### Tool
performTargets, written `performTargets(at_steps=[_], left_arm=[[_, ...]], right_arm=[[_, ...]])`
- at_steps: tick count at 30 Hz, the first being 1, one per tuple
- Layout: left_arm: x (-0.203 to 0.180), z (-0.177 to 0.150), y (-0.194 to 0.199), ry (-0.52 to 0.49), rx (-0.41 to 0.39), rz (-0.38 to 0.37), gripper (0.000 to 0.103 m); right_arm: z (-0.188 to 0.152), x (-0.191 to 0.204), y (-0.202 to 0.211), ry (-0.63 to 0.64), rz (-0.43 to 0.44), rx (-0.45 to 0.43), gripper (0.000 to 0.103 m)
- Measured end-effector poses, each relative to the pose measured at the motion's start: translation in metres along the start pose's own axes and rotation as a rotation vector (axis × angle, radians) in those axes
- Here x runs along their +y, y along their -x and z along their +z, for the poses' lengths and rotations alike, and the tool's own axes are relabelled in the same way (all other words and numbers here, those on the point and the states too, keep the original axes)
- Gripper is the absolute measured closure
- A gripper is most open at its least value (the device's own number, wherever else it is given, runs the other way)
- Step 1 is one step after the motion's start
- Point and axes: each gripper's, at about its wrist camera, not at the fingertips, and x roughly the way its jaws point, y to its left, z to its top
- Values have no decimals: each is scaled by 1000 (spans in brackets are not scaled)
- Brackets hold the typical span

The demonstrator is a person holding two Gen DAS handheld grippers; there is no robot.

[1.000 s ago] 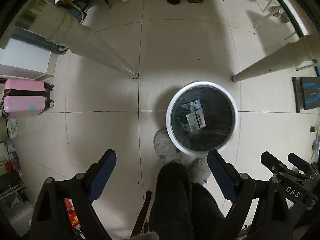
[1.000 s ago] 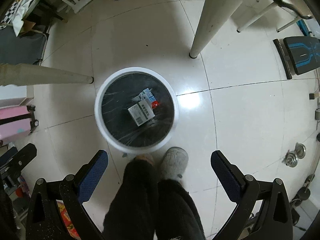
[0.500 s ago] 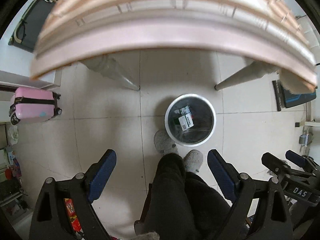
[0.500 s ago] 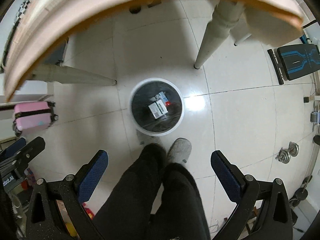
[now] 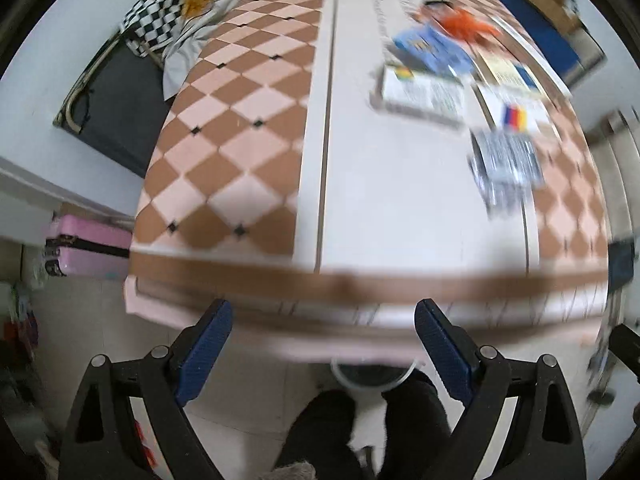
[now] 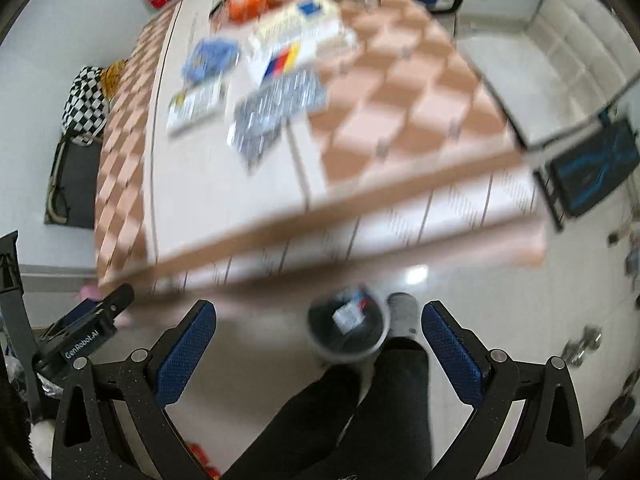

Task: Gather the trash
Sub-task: 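Grasp the green rainbow box with the left tool while the right tool grasps the long white box, then carry both boxes over the trash bin and open both tools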

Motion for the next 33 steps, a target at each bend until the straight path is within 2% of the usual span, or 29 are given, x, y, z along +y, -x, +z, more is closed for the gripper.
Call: performTargets(at_steps=[4, 10, 11, 12, 13, 14, 15, 19, 21, 23, 26, 27, 28, 31, 33], left_arm=[[-7, 51, -4, 136, 38, -27, 10], [-23, 118, -34, 421, 134, -115, 11], [-25, 128, -42, 485, 152, -137, 11], [-28, 138, -50, 548, 170, -162, 11], [-30, 145, -58, 604, 192, -183, 11], [-32, 154, -67, 660, 216, -199, 11], [-35, 161, -75, 702, 232, -214, 11], [-39, 186, -107, 874, 287, -203, 11], [-40, 193, -114, 914, 288, -178, 14], [-42, 200, -115, 919, 282, -108, 27], [-46, 205, -112, 862, 249, -54, 30], [-49, 207, -109, 803, 237, -19, 30], [-51, 209, -107, 758, 231, 1, 30], [-64, 212, -100, 553, 206, 77, 30], [-71, 208, -95, 418, 194, 129, 30]], right_arm=[[74, -1, 2, 36, -38, -30, 0], [226, -8, -28, 126, -116, -79, 2], [243, -8, -34, 137, -121, -80, 7], [275, -8, -43, 158, -125, -75, 21], [287, -8, -50, 169, -126, -67, 27], [316, -8, -62, 187, -130, -50, 27], [330, -8, -69, 195, -132, -44, 27], [395, -10, -104, 236, -156, -5, 26], [425, -11, -121, 255, -167, 12, 26], [443, -9, -136, 277, -183, 24, 26], [460, -6, -153, 316, -151, 55, 27], [463, -5, -158, 328, -137, 65, 38], [464, -6, -159, 332, -91, 75, 44], [462, -13, -159, 329, -71, 85, 44], [451, -33, -152, 280, -35, 110, 44]])
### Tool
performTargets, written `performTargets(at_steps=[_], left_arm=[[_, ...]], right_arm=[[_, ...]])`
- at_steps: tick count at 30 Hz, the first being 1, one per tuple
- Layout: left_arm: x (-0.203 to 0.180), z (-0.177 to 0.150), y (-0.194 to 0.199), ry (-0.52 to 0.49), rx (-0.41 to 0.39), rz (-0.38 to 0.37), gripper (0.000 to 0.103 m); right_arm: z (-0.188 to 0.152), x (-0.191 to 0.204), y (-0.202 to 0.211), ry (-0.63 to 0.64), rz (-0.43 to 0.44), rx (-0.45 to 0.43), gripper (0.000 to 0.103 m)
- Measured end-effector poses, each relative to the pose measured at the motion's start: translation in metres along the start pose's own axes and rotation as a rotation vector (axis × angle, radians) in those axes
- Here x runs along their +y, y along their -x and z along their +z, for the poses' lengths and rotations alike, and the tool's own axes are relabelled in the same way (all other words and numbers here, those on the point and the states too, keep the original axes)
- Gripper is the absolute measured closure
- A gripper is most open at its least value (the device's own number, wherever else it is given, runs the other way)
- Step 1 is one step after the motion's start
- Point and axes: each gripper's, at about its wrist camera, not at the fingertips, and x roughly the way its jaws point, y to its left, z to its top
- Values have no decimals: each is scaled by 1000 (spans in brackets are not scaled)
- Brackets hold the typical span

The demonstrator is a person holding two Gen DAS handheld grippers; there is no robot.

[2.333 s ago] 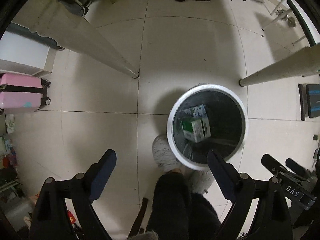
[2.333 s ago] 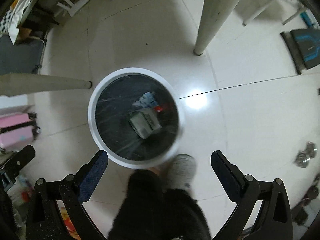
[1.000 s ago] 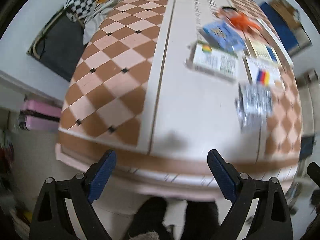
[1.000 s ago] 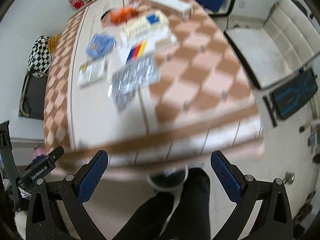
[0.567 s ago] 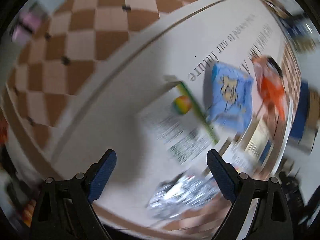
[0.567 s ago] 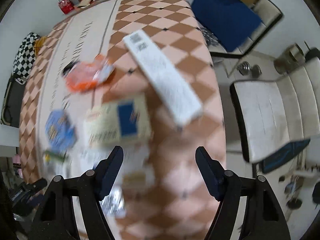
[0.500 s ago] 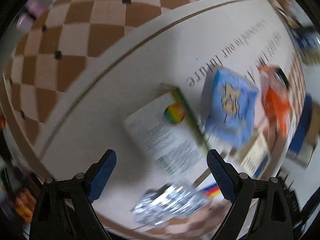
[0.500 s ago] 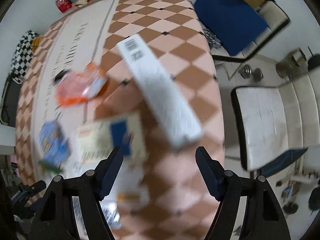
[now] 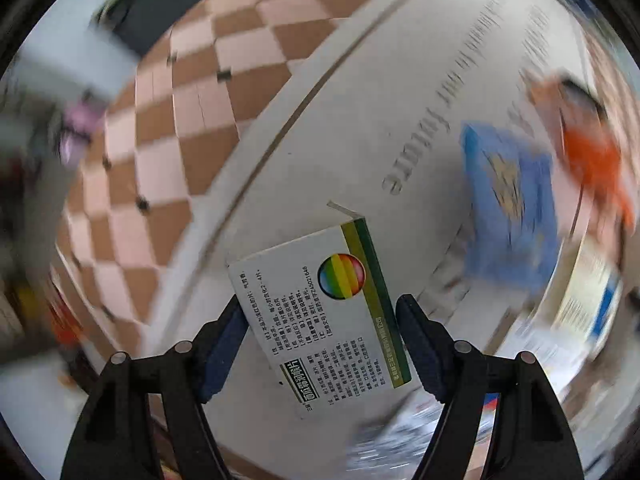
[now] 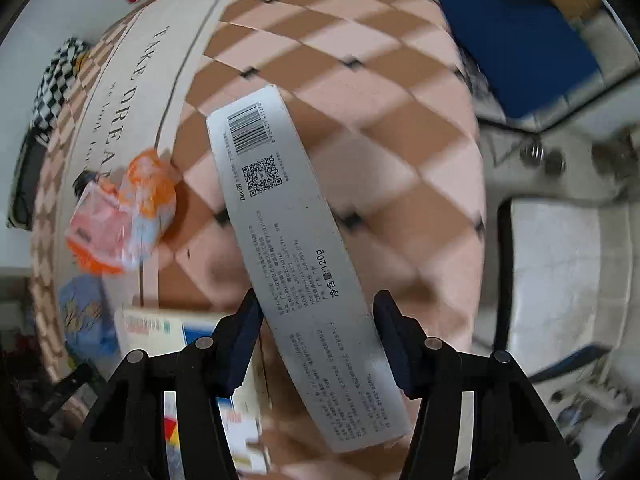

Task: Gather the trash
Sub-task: 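Carry both boxes over the trash bin and open both tools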

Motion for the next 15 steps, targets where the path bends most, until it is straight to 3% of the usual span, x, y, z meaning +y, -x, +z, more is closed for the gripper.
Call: performTargets(at_steps=[3, 6, 9, 13, 15], left_arm=[[-2, -16, 2, -131, -12, 34, 30], [-1, -29, -1, -190, -5, 30, 30], [-4, -35, -11, -186, -2, 24, 29], [14, -40, -20, -153, 4, 9, 26], [17, -39, -22, -146, 4, -9, 30]], right_arm=[[-43, -24, 9, -77, 34, 20, 44], [-91, -34, 13, -125, 57, 53, 44], [-138, -28, 13, -142, 76, 89, 45], [-161, -13, 9, -136, 63, 108, 44], [-161, -4, 4, -98, 17, 105, 44]])
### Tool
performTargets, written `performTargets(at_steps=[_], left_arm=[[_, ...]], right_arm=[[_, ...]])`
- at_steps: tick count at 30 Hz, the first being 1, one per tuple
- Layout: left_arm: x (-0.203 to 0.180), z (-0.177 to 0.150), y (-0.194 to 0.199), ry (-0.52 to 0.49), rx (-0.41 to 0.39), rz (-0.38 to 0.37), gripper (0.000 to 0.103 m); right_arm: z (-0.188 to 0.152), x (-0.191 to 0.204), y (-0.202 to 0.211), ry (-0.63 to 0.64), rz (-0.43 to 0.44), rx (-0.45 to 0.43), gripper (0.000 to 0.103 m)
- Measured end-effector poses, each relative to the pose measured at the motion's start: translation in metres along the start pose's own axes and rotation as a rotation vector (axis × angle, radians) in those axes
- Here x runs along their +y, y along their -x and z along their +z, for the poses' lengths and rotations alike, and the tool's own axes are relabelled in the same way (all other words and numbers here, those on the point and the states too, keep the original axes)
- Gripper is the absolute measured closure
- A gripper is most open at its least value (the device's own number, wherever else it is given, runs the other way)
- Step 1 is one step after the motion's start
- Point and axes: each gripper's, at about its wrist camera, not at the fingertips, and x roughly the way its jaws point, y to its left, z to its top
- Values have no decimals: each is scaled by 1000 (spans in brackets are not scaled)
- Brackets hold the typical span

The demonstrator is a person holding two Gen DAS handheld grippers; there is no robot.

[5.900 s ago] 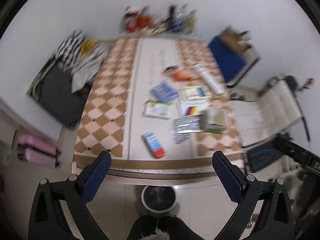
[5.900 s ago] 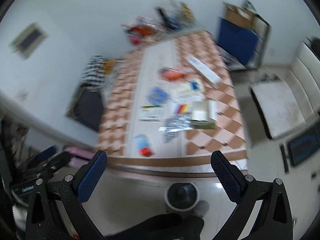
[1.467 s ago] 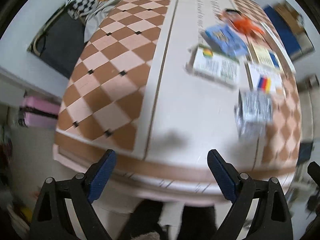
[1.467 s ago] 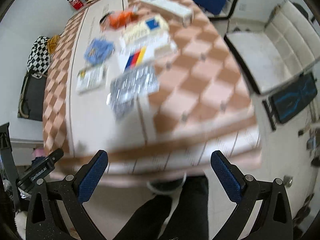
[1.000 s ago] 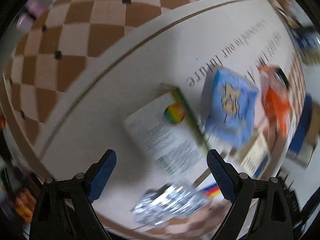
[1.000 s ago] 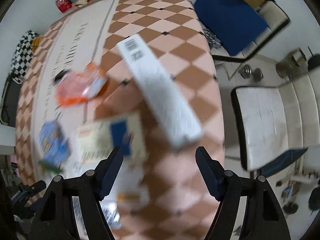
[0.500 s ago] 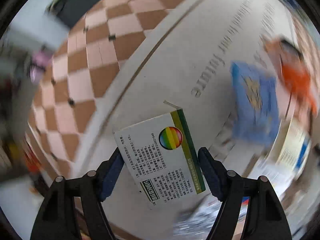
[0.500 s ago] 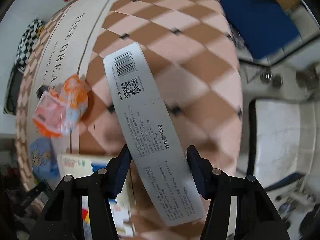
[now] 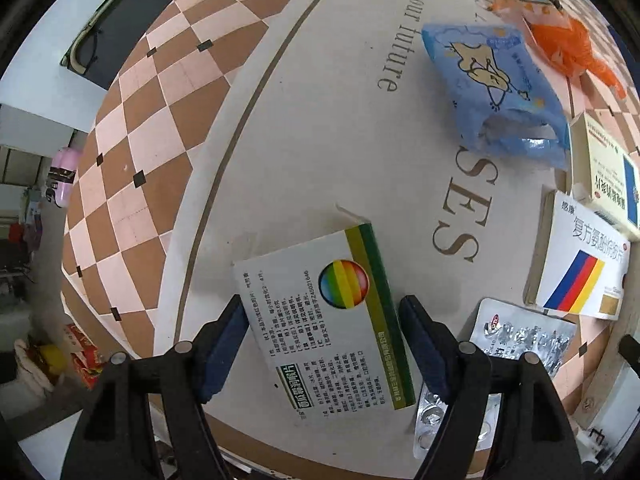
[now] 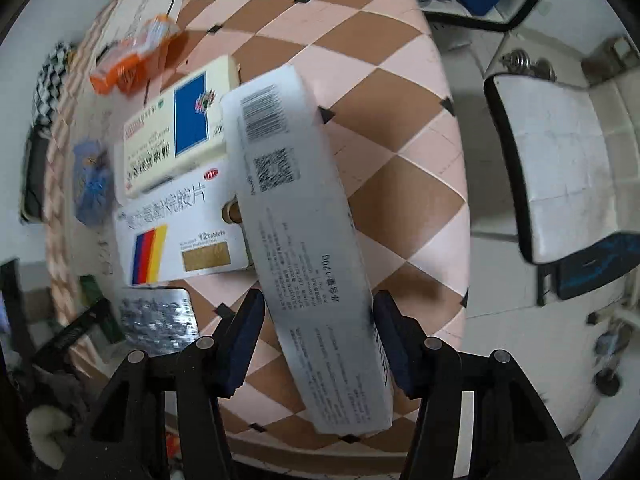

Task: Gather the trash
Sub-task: 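Carry both boxes over the trash bin and open both tools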

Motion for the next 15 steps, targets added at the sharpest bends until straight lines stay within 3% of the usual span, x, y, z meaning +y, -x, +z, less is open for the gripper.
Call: performTargets(at_steps=[3, 7, 15], left_arm=[[10, -3, -1, -19, -26, 3, 32], [8, -39, 13, -68, -74, 4, 32], [21, -98, 76, -192, -228, -30, 32]], right_arm=[[3, 10, -5, 38, -44, -24, 45], [-6, 11, -4, 32, -67, -77, 51], [-85, 29, 32, -17, 10, -163, 51]])
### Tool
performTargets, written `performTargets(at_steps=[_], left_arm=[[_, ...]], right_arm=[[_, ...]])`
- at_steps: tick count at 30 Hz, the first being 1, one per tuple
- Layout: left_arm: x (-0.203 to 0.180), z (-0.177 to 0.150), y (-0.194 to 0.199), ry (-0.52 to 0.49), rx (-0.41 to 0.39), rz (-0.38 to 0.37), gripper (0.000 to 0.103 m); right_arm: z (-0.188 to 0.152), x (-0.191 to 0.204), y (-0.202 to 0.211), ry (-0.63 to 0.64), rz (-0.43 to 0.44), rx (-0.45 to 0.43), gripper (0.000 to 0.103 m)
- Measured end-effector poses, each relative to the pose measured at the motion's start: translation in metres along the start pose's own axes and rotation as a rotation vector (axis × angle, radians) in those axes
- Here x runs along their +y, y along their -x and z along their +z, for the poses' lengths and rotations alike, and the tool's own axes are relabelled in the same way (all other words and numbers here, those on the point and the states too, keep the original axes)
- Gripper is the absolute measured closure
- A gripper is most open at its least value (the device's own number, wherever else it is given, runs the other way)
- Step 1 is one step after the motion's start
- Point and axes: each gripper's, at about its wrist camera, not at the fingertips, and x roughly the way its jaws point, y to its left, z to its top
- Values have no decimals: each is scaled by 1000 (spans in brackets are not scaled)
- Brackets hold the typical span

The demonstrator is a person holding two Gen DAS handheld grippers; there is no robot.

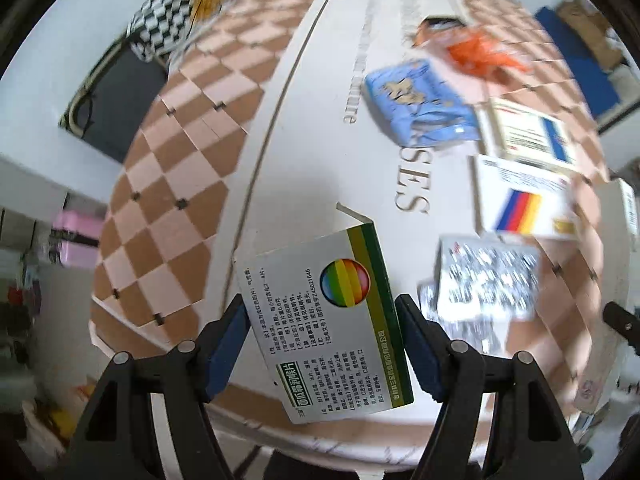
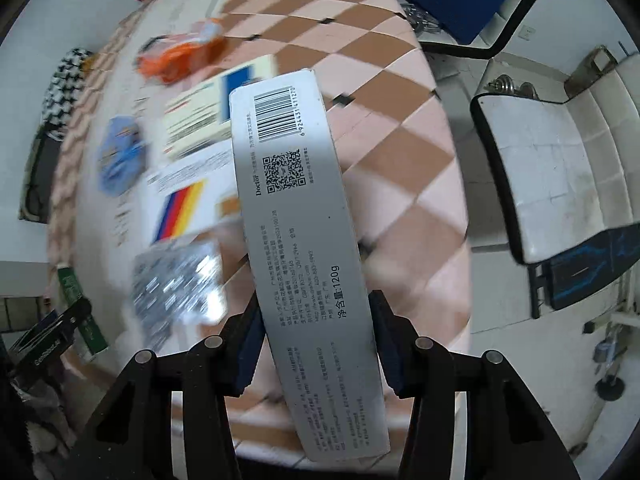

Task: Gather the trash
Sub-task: 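Carry both boxes over the trash bin and open both tools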

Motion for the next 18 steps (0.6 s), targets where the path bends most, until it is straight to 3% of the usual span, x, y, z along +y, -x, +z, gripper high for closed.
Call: performTargets(at_steps=[5, 8, 13, 18], left_arm=[[11, -49, 45, -115, -97, -59, 32], [39, -77, 51, -170, -104, -105, 32], [80, -149, 41, -225, -31, -159, 33], [93, -212, -17, -240, 133, -201, 33]], right_arm=[[-81, 34, 32, -27, 59, -53, 51], [-149, 66, 48, -43, 83, -72, 51], [-254, 98, 42, -79, 117, -11, 51], [-356, 106, -15, -114, 106, 159, 51]])
